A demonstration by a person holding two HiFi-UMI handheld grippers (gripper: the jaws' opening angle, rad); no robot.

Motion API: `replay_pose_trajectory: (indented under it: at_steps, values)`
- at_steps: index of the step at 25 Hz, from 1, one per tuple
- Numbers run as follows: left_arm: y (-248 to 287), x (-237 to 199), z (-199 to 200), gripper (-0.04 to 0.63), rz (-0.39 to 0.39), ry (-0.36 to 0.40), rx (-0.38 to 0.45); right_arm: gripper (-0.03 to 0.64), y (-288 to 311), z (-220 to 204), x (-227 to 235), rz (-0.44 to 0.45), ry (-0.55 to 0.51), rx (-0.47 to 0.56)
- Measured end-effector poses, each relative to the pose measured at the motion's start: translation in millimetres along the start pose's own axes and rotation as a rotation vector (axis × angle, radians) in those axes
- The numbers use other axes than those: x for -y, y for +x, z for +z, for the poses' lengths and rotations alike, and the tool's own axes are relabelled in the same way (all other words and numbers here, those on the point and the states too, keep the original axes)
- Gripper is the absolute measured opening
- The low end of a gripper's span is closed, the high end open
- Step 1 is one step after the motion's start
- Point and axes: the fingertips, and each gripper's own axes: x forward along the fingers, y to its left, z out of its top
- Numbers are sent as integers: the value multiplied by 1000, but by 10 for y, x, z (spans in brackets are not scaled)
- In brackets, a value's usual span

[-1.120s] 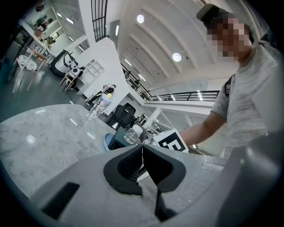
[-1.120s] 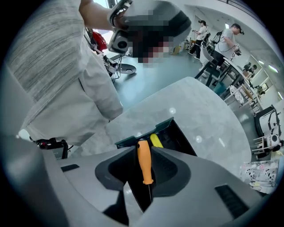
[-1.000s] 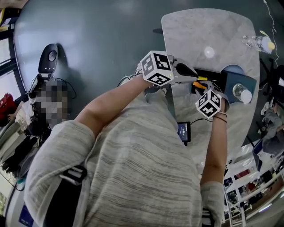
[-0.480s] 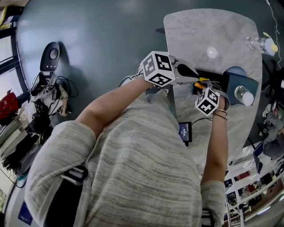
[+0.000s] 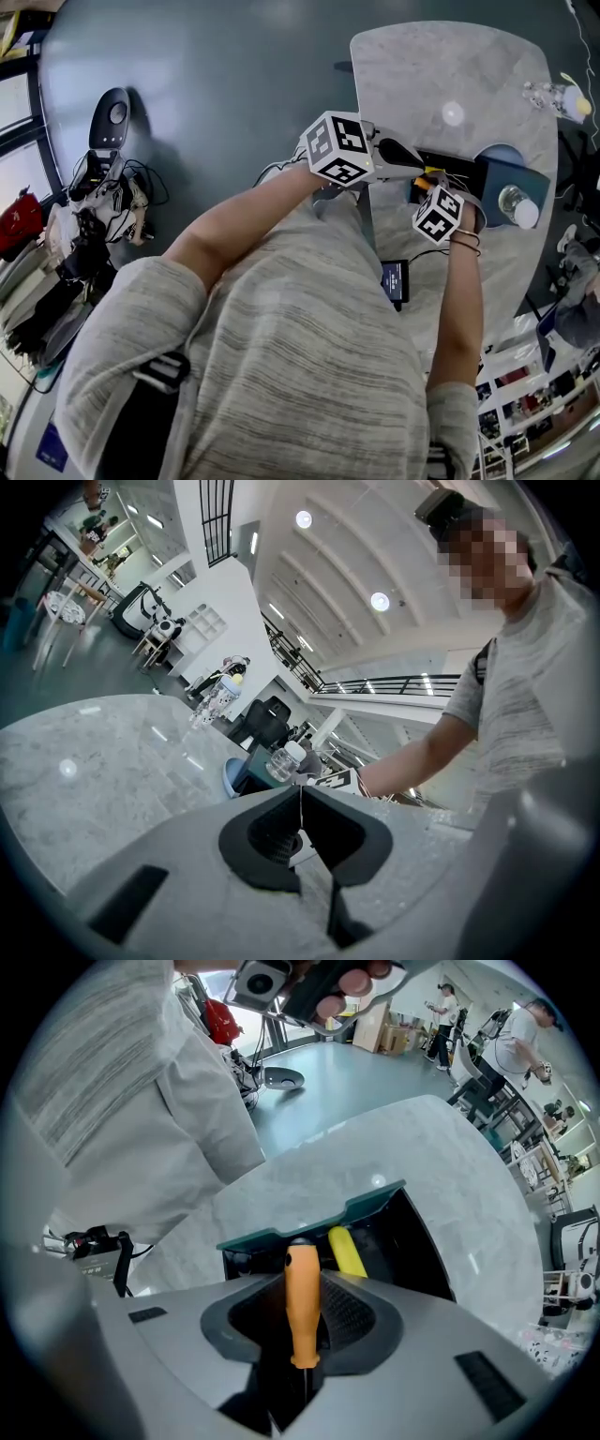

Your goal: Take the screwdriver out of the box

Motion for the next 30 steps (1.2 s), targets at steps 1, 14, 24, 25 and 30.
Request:
replay_pose_trajectory:
  at_steps: [1, 14, 24, 25, 30]
  values:
    - [7, 0, -4, 18, -1, 0, -1, 103, 2, -2, 1, -1, 0, 1]
    - [0, 66, -42, 18, -2, 4, -3, 103, -128, 44, -10, -62, -19, 33]
    - [-75, 74, -36, 18, 19, 14, 9, 101, -431, 189, 95, -214, 12, 151]
    - [-79, 74, -29, 18, 21, 16, 9, 101, -480, 205, 114, -231, 27, 168]
    - [-74, 86, 7, 18, 26, 29, 7, 102, -796, 286, 261, -329, 174, 290]
